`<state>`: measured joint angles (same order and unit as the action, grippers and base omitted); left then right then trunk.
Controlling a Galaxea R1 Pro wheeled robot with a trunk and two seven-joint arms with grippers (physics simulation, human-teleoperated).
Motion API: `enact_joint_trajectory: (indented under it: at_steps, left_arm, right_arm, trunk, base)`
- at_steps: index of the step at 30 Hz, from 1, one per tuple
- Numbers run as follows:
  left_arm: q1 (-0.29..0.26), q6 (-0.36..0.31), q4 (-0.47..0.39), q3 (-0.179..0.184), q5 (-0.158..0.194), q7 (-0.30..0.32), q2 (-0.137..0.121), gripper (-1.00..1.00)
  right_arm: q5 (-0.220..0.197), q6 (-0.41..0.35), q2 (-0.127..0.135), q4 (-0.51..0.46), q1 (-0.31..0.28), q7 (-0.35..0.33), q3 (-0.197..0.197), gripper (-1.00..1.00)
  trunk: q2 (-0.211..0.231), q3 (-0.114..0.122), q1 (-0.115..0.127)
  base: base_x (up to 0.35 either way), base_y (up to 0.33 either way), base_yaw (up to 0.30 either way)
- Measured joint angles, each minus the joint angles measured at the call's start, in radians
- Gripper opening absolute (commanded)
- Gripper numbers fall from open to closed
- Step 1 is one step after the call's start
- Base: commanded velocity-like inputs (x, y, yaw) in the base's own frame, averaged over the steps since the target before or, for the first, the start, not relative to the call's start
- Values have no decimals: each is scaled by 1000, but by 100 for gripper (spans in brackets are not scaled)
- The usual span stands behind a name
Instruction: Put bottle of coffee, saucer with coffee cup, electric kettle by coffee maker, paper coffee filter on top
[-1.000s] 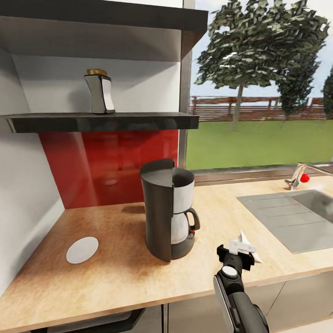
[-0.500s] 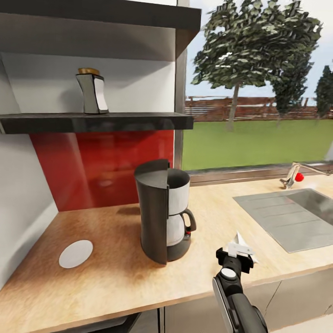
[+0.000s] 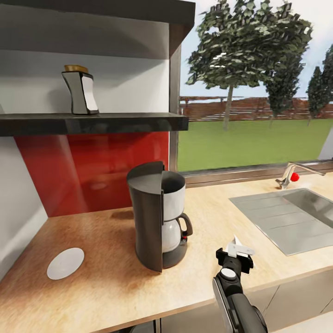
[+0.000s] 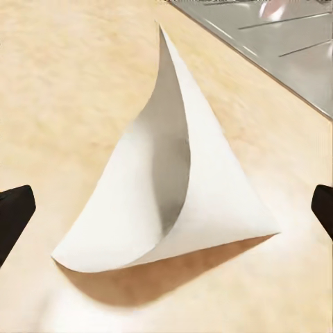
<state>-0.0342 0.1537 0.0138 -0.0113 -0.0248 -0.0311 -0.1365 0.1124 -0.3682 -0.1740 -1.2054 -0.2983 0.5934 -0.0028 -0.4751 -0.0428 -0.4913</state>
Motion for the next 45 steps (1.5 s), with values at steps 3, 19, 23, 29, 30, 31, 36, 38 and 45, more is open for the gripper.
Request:
enact_joint_trajectory:
  at_steps: [3, 19, 23, 29, 30, 31, 36, 38, 45]
  left_arm:
    - [0, 0, 0, 0, 0, 0, 0, 100]
    - [0, -1, 4, 0, 0, 0, 0, 100]
    - [0, -1, 4, 0, 0, 0, 1, 100]
    - [0, -1, 4, 0, 0, 0, 2, 100]
    - [0, -1, 4, 0, 0, 0, 2, 100]
    - [0, -1, 4, 0, 0, 0, 2, 100]
    - [0, -1, 4, 0, 0, 0, 2, 100]
    - [0, -1, 4, 0, 0, 0, 2, 100]
    - [0, -1, 4, 0, 0, 0, 3, 100]
  right_arm:
    - [0, 0, 0, 13, 0, 0, 0, 100]
    - [-2, 3, 0, 48, 0, 0, -1, 100]
    - [-2, 3, 0, 48, 0, 0, 0, 100]
    - [-2, 5, 0, 73, 0, 0, -1, 100]
    - [-2, 5, 0, 80, 0, 0, -1, 100]
    - [-2, 5, 0, 86, 0, 0, -1, 100]
    - [-2, 5, 0, 91, 0, 0, -2, 100]
    - [-2, 5, 0, 95, 0, 0, -2, 100]
    - [4, 4, 0, 132, 0, 2, -55, 100]
  trunk:
    - [0, 0, 0]
    - [0, 0, 0]
    - [0, 0, 0]
    - [0, 0, 0]
    - [0, 0, 0]
    - [0, 0, 0]
    - [0, 0, 0]
    - [0, 0, 0]
    - [0, 0, 0]
  base:
    - [225, 0, -23]
    - [15, 0, -86]
    - [50, -5, 0]
    - [81, -34, 0]
    - [7, -3, 0]
    - [5, -2, 0]
    - [1, -1, 0]
    - [0, 0, 0]
    - [0, 0, 0]
